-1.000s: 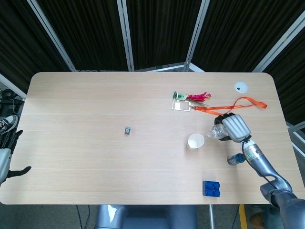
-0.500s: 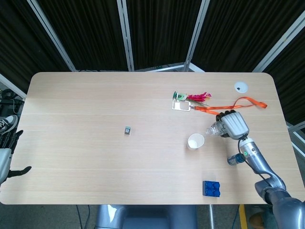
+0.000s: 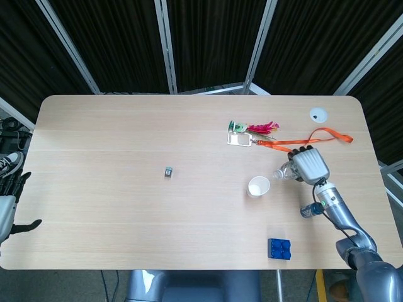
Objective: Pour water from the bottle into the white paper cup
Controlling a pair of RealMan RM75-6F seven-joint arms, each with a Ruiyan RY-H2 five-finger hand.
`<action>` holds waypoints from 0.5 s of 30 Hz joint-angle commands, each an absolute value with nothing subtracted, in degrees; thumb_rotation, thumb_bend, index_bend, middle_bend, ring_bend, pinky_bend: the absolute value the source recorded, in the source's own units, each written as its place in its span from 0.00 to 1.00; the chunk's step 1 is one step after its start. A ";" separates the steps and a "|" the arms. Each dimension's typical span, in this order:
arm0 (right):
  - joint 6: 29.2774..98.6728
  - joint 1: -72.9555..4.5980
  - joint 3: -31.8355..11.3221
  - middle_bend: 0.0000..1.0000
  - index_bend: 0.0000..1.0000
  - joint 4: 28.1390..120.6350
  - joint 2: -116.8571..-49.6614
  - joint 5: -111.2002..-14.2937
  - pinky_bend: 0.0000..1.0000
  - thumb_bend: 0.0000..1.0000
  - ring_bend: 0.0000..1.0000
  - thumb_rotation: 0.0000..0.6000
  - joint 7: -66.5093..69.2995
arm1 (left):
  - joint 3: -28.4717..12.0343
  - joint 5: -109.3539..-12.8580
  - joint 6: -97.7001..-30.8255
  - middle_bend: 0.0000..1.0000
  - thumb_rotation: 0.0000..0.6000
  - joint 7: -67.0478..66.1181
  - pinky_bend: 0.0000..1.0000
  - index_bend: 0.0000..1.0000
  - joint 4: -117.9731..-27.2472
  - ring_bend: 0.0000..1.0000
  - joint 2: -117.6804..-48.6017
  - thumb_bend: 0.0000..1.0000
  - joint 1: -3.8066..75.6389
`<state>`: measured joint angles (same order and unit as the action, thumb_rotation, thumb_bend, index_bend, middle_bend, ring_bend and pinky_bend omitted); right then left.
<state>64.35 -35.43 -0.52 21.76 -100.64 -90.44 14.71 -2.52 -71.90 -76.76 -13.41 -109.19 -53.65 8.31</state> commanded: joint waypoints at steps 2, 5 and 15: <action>64.38 -35.45 -0.08 0.60 0.55 20.76 -101.30 -90.81 0.58 0.35 0.54 1.00 13.08 | -2.53 -71.84 -76.73 0.00 1.00 -13.51 0.00 0.00 -109.22 0.00 -53.67 0.00 8.37; 64.19 -35.54 -0.06 0.60 0.55 20.25 -101.68 -90.78 0.58 0.35 0.54 1.00 12.40 | -2.52 -71.78 -76.74 0.00 1.00 -13.51 0.00 0.00 -109.22 0.00 -53.65 0.00 8.37; 63.68 -35.67 -0.01 0.60 0.55 19.01 -102.76 -90.61 0.58 0.35 0.55 1.00 9.06 | -2.46 -71.64 -76.61 0.00 1.00 -13.64 0.00 0.00 -109.22 0.00 -53.65 0.00 8.47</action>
<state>63.73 -35.65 0.04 19.03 -102.69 -90.67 9.11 -2.47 -71.63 -76.61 -13.64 -109.23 -53.66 8.46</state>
